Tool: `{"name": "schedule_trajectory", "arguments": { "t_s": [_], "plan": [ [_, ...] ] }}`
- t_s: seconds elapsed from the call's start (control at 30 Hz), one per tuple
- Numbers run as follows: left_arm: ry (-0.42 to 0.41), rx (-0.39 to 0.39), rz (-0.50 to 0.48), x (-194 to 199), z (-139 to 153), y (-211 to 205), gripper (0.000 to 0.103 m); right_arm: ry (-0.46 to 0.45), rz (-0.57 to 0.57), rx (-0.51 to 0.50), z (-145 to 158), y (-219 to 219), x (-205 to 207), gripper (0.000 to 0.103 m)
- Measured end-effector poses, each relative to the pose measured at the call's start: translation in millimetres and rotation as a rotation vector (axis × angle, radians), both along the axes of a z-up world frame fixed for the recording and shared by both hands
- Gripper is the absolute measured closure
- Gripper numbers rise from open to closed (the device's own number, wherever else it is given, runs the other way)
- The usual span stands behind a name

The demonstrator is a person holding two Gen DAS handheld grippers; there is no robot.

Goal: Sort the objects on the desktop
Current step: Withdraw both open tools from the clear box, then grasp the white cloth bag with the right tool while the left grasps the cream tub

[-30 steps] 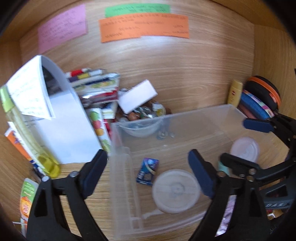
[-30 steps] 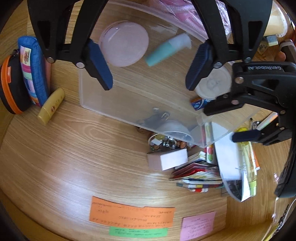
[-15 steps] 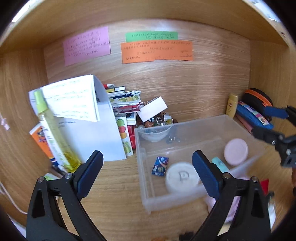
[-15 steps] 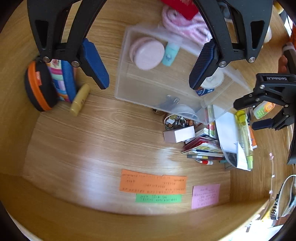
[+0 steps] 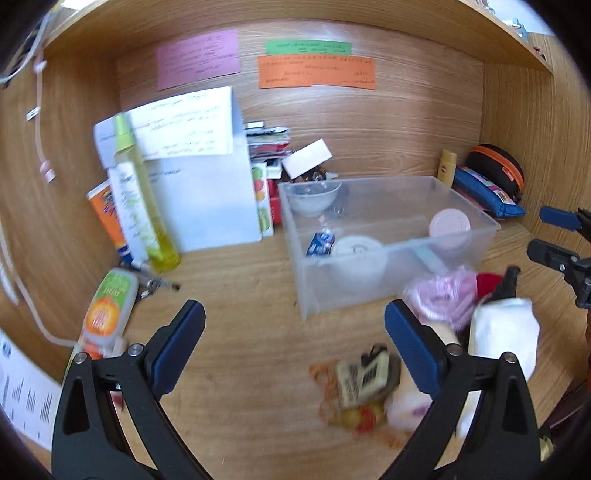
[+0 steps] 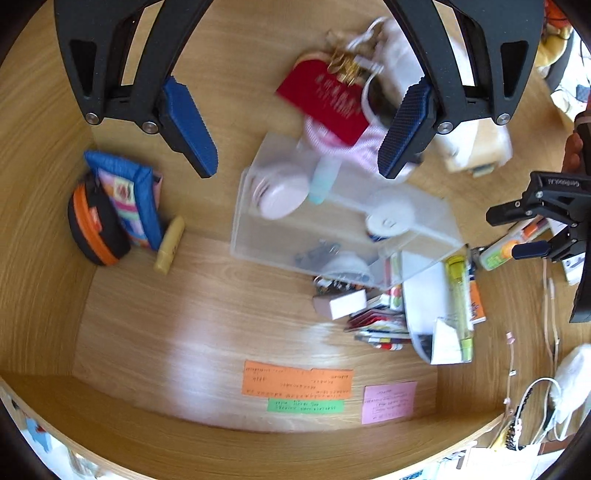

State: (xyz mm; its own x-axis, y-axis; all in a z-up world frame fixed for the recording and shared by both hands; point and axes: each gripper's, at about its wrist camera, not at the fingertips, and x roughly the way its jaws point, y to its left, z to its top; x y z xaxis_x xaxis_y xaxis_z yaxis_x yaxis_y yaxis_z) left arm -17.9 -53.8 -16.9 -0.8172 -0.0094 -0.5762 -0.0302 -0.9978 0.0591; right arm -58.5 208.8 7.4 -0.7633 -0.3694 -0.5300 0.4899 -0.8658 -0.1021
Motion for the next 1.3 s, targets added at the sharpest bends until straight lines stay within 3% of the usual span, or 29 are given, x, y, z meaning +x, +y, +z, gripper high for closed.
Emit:
{"name": "schedule_trajectory", "arguments": {
  "t_s": [0.4,0.8,0.9,0.97,1.07,1.17,1.3],
  "plan": [
    [0.02,0.016,0.038,55,-14,-11,0.004,-0.098,0.135,-0.062,-32,-15,54,0.007],
    [-0.029,0.116,-0.02,69,-32,-8,0.003,-0.293,0.176,-0.039,-71,-41,31,0.009],
    [-0.046,0.151,-0.062,68,-35,-3,0.003,-0.29,0.177,-0.035,-73,-44,31,0.018],
    [-0.058,0.166,-0.093,66,-36,1,0.003,-0.296,0.195,-0.043,-74,-46,32,0.036],
    [-0.078,0.184,-0.136,60,-37,9,0.003,-0.302,0.222,-0.069,-75,-44,33,0.051],
    [-0.109,0.212,-0.167,52,-39,18,0.003,-0.302,0.239,-0.099,-73,-40,35,0.059],
    [-0.14,0.239,-0.192,47,-41,29,0.003,-0.295,0.239,-0.132,-70,-29,38,0.062]
  ]
}}
